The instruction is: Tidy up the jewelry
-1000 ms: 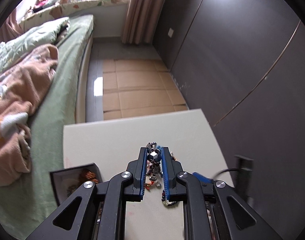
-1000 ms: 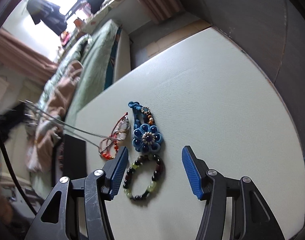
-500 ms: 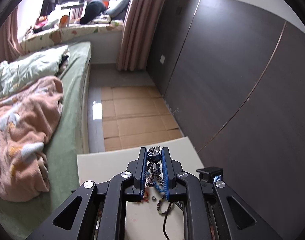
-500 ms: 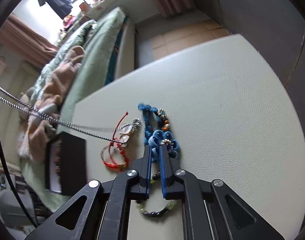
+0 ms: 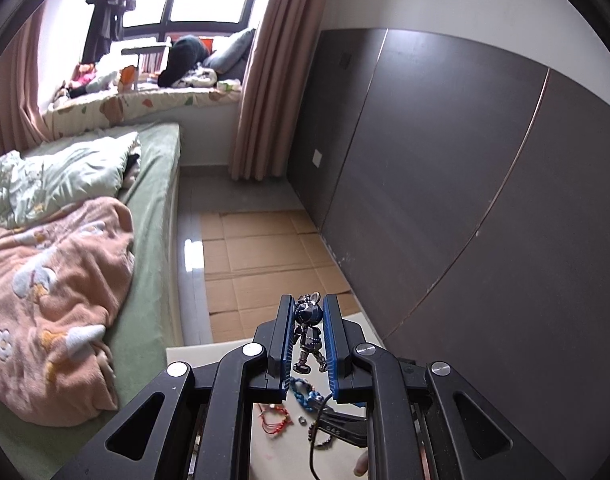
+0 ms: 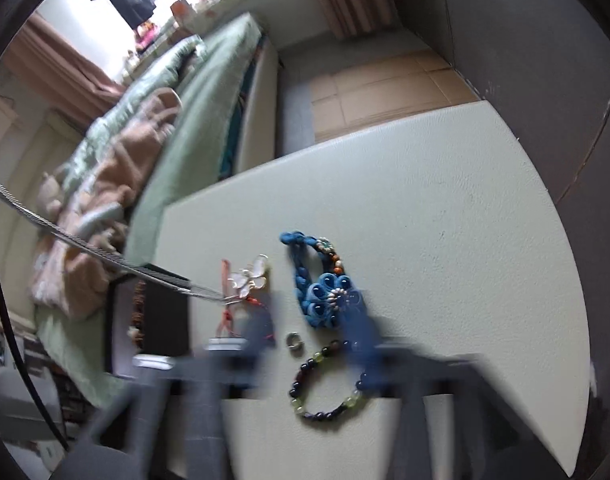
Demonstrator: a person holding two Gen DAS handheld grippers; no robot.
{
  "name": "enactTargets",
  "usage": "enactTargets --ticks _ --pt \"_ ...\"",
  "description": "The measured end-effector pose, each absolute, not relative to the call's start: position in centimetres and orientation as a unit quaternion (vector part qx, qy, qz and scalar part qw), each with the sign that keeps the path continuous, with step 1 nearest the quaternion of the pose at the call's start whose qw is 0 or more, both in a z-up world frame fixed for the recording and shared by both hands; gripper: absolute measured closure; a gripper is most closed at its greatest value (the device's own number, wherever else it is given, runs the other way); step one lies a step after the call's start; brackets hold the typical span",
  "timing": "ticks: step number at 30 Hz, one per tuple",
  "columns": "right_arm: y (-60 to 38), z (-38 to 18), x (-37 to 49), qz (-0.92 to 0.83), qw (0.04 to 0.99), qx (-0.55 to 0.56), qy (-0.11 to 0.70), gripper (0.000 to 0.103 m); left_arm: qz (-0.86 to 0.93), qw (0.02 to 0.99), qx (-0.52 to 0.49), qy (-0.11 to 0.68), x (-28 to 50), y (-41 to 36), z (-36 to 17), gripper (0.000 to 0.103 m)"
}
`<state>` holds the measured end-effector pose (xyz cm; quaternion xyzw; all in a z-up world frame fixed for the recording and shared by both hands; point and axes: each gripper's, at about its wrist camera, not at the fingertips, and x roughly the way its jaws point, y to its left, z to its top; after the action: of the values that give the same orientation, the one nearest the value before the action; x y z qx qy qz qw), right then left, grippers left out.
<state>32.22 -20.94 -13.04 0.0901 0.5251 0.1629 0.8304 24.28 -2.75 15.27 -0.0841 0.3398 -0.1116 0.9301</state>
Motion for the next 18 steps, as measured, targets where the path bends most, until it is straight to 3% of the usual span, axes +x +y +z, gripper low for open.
enactTargets --ticks 5,8,11,18 --pt "-19.4 -15.6 33.7 0.153 0.814 0.060 0.557 0.040 -0.099 0.936 -0.081 0.329 23.8 -1.6 16.6 0.088" --pt "-18.3 -16.3 33.7 0.135 0.822 0.013 0.553 0.067 -0.093 0.939 -0.078 0.322 23.3 -0.9 17.5 0.088" --pt "-18.5 -15.8 33.5 0.147 0.817 0.032 0.557 0.084 -0.093 0.942 -0.085 0.312 22.9 -0.1 18.5 0.088" --pt "-17.9 -12.0 32.1 0.180 0.831 0.065 0.522 0.084 -0.082 0.950 -0.088 0.287 21.4 1.8 21.0 0.088"
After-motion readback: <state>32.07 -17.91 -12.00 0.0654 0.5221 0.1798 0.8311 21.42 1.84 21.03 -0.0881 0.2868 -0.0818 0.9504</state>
